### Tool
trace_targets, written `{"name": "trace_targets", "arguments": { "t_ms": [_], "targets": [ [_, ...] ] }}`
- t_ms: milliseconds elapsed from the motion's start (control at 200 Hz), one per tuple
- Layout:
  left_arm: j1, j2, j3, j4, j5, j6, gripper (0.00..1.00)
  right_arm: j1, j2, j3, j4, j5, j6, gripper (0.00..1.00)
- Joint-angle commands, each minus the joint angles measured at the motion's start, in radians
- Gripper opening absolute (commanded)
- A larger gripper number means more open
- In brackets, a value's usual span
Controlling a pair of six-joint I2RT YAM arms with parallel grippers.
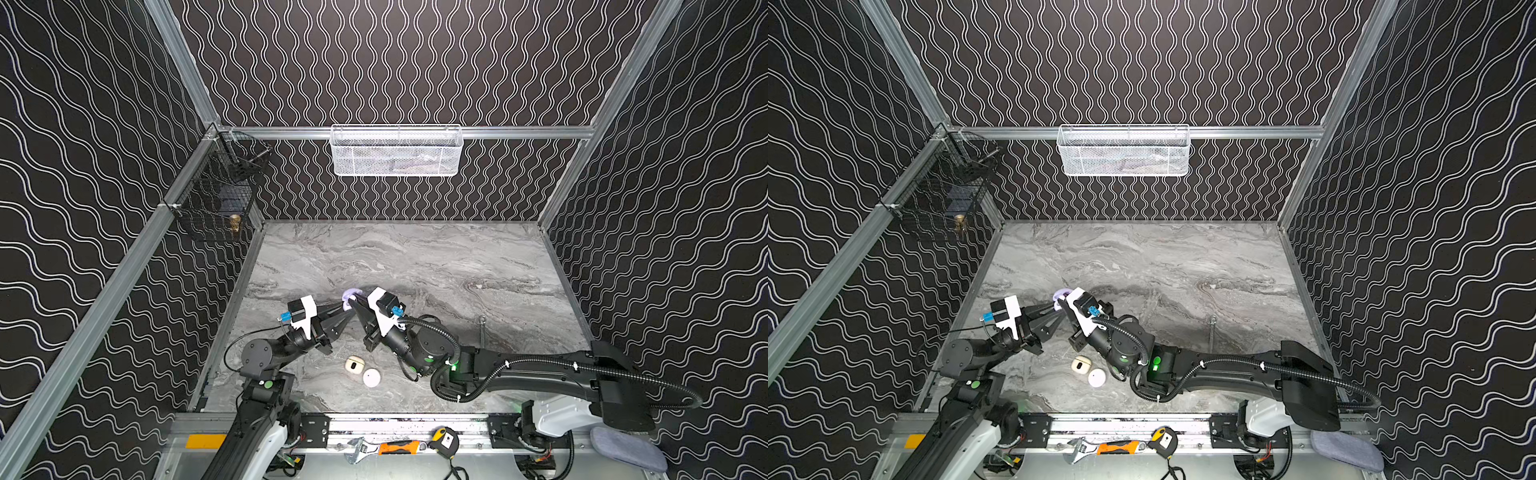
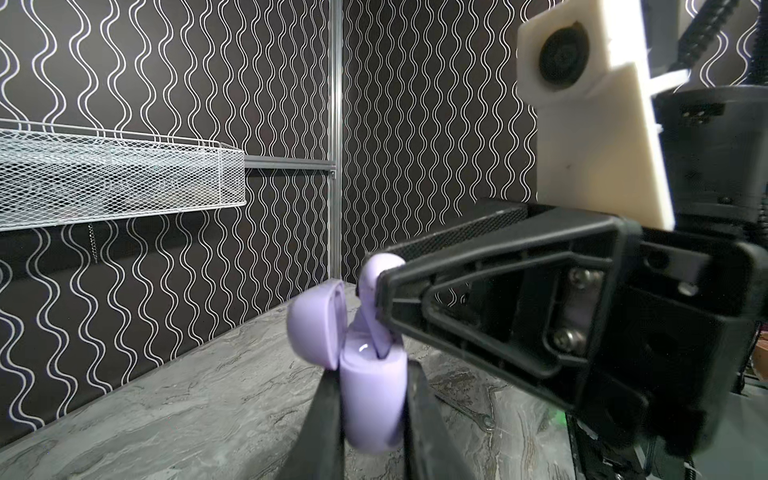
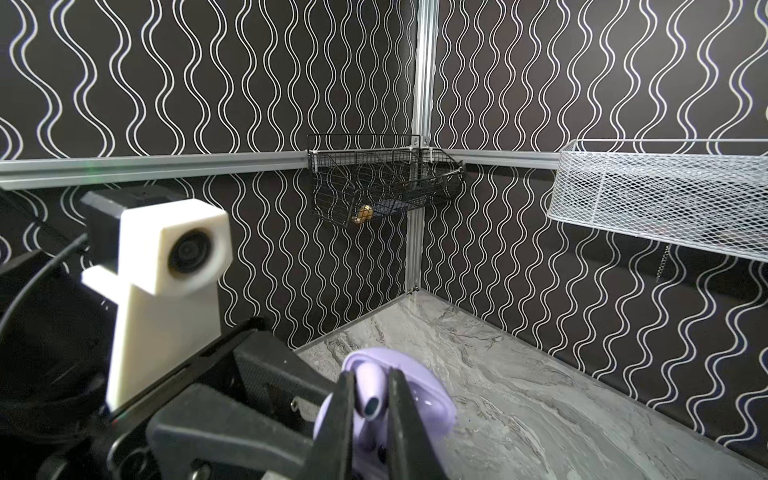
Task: Insert the wireless bluetooth earbuds into the charging case
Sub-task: 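Push the earbud down into the empty case slot with the right gripper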
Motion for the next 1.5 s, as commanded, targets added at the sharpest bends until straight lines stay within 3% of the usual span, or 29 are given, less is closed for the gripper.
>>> {"name": "trace_targets", "arguments": {
  "t_ms": [0,851,1166,1496],
  "targets": [
    [0.001,-0.018,0.008,0.035,-0.029,0.001,0.0,0.002,0.002,-0.004,-0.016,-0.001,0.005,0.05],
    [0.001,-0.024,0.006,0.075,-0.022,0.006,0.0,0.008,0.007,-0.037,0.05,-0.014,0.041,0.12],
    [0.001,-0.052,-0.01,0.095,-0.021,0.015,0.0,0.032,0.026,-0.024,0.057,0.056,0.042,0.12],
    [0.001,-0.074,-0.033,0.144,-0.005,0.025,0.0,0.049,-0.002,-0.032,0.029,0.093,0.132,0.13]
  ]
}}
